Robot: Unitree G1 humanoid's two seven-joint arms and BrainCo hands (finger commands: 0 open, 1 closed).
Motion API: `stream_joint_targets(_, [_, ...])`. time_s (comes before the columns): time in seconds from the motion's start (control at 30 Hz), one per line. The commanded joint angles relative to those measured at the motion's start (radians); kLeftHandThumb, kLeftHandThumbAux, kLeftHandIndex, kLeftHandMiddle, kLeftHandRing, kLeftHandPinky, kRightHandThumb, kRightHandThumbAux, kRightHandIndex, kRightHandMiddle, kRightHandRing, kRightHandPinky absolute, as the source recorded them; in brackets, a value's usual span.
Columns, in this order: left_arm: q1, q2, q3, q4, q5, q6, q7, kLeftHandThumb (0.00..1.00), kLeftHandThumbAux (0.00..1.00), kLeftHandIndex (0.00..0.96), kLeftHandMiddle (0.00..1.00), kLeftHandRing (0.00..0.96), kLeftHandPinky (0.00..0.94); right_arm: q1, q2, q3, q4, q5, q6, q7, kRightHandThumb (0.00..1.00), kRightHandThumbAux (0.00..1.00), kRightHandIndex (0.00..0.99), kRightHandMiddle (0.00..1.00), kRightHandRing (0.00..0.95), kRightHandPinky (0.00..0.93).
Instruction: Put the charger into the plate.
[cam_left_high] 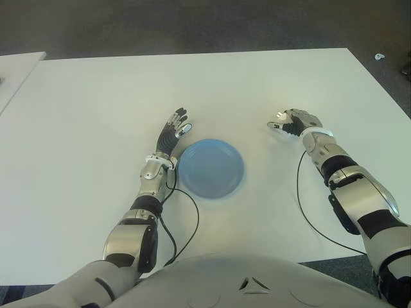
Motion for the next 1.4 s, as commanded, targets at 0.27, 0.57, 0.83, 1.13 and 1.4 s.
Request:
stream_joint_targets(0.27, [0.029, -0.007, 0.007, 0.04, -0.003, 0.024, -0.024, 0.048, 0.556, 0.0, 0.076, 0.078, 0.105, 0.064, 0.021, 0.057, 0.038, -0.026, 0.007, 0.072, 0.422, 0.097, 0.0, 0.0, 0.0, 0.0])
stream_joint_targets(0.57, [0.028, -0.007, 0.011, 0.044, -0.005, 0.018, -0.028, 0.047, 0.549, 0.0, 0.071, 0.072, 0.092, 0.109, 0.025, 0.107, 0.065, -0.06, 0.033, 0.041, 0.41, 0.089, 0.0, 0.0, 0.0, 0.0])
stream_joint_targets(0.83, [0.029, -0.005, 0.009, 0.046, -0.002, 0.008, -0.026, 0.043, 0.541, 0.0, 0.071, 0.07, 0.092, 0.123, 0.03, 0.17, 0.086, -0.115, 0.057, -0.009, 0.397, 0.08, 0.0, 0.0, 0.0, 0.0])
stream_joint_targets(1.13, [0.026, -0.002, 0.009, 0.047, -0.002, 0.01, -0.023, 0.04, 0.541, 0.0, 0.072, 0.07, 0.086, 0.127, 0.031, 0.21, 0.091, -0.135, 0.06, -0.02, 0.384, 0.072, 0.0, 0.0, 0.0, 0.0])
stream_joint_targets(1.4, [0.028, 0.0, 0.008, 0.045, 0.0, 0.007, -0.024, 0.034, 0.538, 0.0, 0.066, 0.062, 0.081, 0.132, 0.031, 0.214, 0.088, -0.13, 0.057, -0.023, 0.384, 0.071, 0.0, 0.0, 0.0, 0.0])
